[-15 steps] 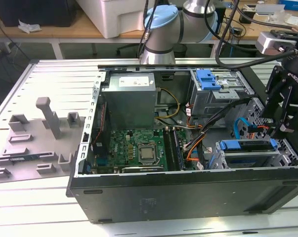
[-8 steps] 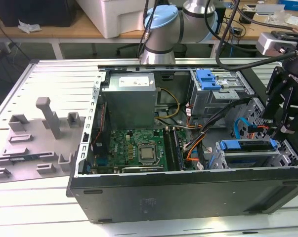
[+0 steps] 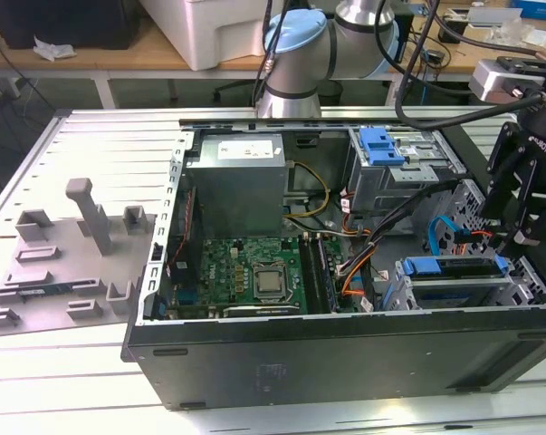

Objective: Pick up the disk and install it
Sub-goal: 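Insert the disk into the insertion slot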

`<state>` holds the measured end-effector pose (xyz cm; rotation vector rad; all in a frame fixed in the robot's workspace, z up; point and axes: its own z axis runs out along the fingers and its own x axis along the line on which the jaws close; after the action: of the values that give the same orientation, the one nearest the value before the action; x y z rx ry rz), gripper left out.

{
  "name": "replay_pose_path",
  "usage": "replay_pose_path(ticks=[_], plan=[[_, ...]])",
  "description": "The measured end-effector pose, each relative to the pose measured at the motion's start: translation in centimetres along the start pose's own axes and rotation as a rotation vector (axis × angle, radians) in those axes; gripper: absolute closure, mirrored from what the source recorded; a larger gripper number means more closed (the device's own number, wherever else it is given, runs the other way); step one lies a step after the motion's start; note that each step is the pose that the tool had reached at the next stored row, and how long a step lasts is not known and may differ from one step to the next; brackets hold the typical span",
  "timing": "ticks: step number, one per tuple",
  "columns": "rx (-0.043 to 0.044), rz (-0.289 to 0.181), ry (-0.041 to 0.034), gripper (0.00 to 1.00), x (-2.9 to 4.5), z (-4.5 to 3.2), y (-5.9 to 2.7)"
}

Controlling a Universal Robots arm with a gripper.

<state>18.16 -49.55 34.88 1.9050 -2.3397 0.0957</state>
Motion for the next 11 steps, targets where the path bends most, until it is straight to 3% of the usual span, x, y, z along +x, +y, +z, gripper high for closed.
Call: replay_pose_path(ticks=[9,10,11], plan=[[0.0000,0.000,0.0000,0.32,0.01,0.00,0.03],[0.0000,0.000,0.0000,0.40,0.02,0.01,0.04],[0.0001,0.000,-0.0001,0.40,0.02,0.01,0.05]])
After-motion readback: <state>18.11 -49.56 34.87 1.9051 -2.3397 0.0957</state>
